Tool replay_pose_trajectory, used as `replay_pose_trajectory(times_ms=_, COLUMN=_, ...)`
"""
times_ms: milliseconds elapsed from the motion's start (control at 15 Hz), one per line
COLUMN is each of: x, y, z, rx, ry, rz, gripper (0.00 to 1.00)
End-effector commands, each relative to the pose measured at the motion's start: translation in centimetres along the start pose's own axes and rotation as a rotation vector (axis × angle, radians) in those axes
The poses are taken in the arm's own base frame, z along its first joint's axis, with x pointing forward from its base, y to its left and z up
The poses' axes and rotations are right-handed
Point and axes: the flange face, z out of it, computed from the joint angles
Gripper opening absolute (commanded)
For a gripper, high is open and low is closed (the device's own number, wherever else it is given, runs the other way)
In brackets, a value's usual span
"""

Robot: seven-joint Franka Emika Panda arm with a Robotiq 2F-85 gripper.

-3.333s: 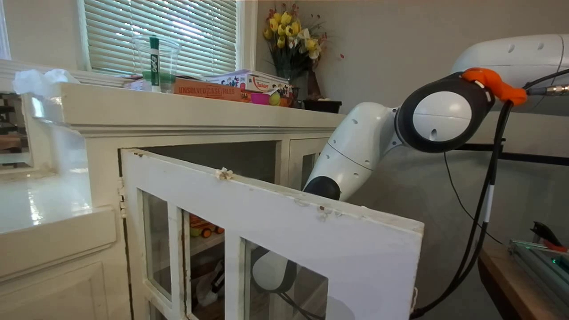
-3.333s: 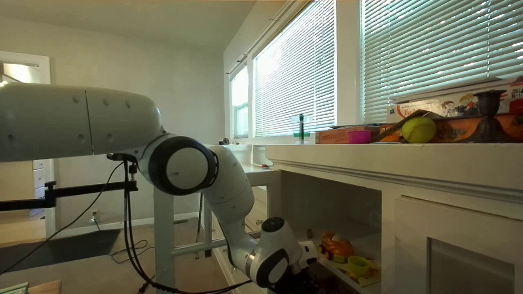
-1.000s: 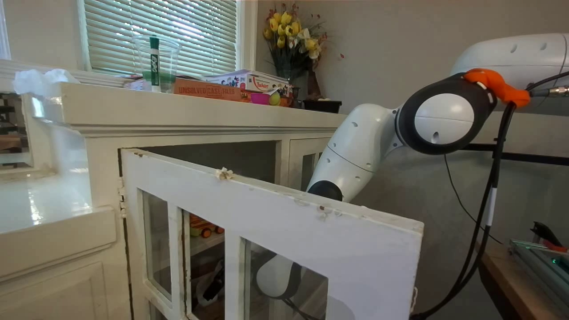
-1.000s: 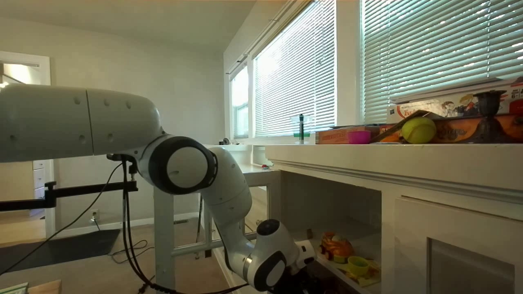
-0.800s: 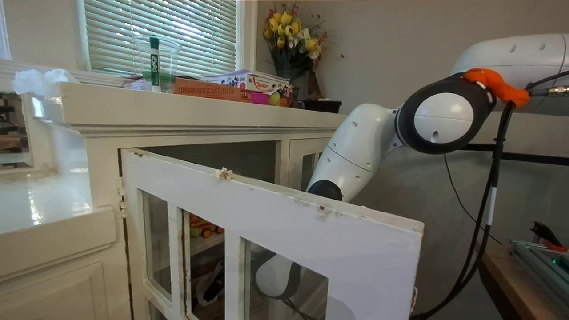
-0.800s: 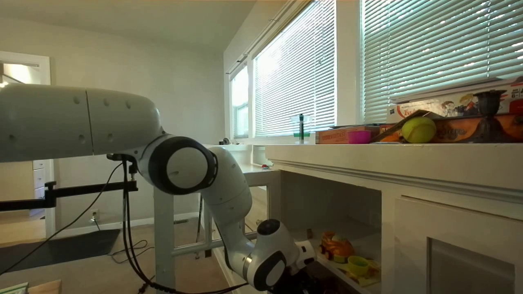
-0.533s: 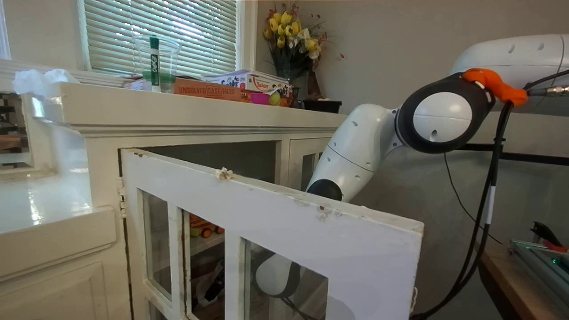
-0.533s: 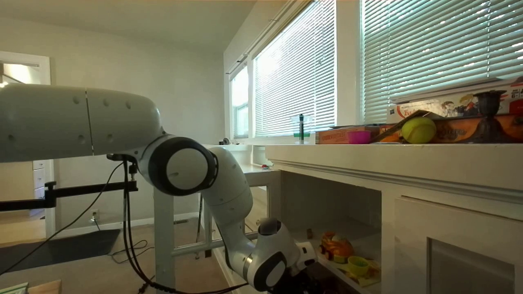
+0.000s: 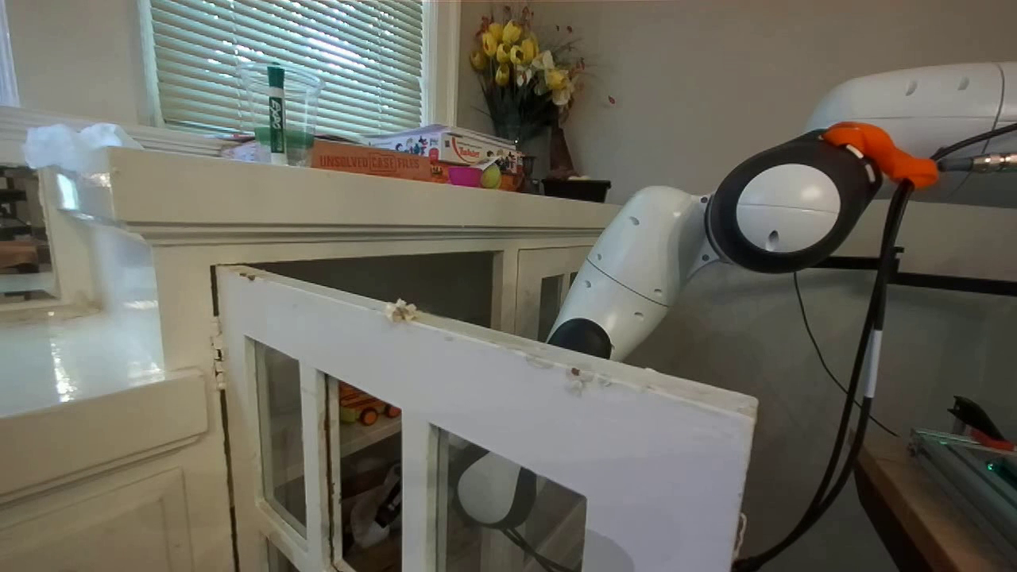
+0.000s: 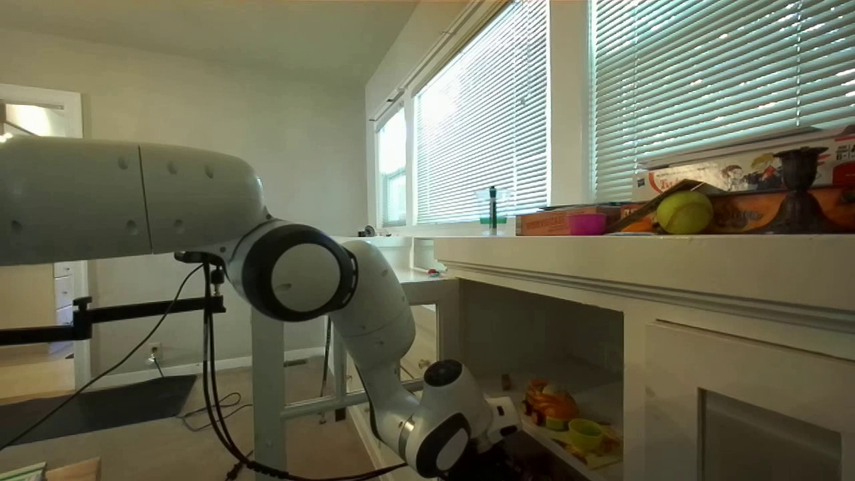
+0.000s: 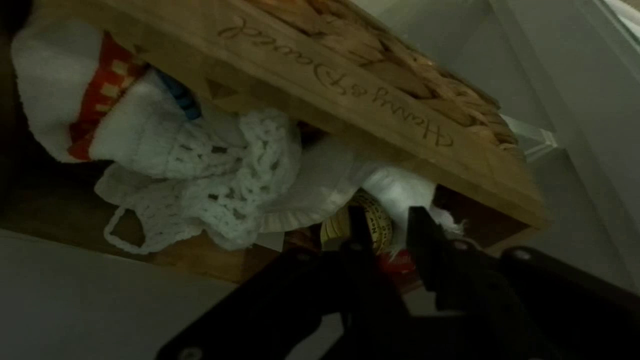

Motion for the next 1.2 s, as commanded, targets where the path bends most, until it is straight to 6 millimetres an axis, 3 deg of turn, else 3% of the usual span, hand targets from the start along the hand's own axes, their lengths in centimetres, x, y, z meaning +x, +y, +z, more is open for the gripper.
replay_pose_trajectory(times_ms=0, x=0.08, y=-0.03, z=0.05, rx=0.012, ry=-0.008, rz=-0.007, gripper=0.0)
replay_pose_trajectory(times_ms=400, x=0.13, y=-0.08, z=0.04, rx=0.017, ry=-0.007, rz=-0.004, gripper=0.0)
replay_pose_trajectory(times_ms=467, x=0.13, y=-0.12, z=0.05, rx=0.018, ry=-0.008, rz=-0.004, gripper=0.19)
replay_pose_trajectory(times_ms=1133, x=0.29, y=-0.32, z=0.08, rx=0.032, ry=-0.015, rz=-0.008, gripper=0.88)
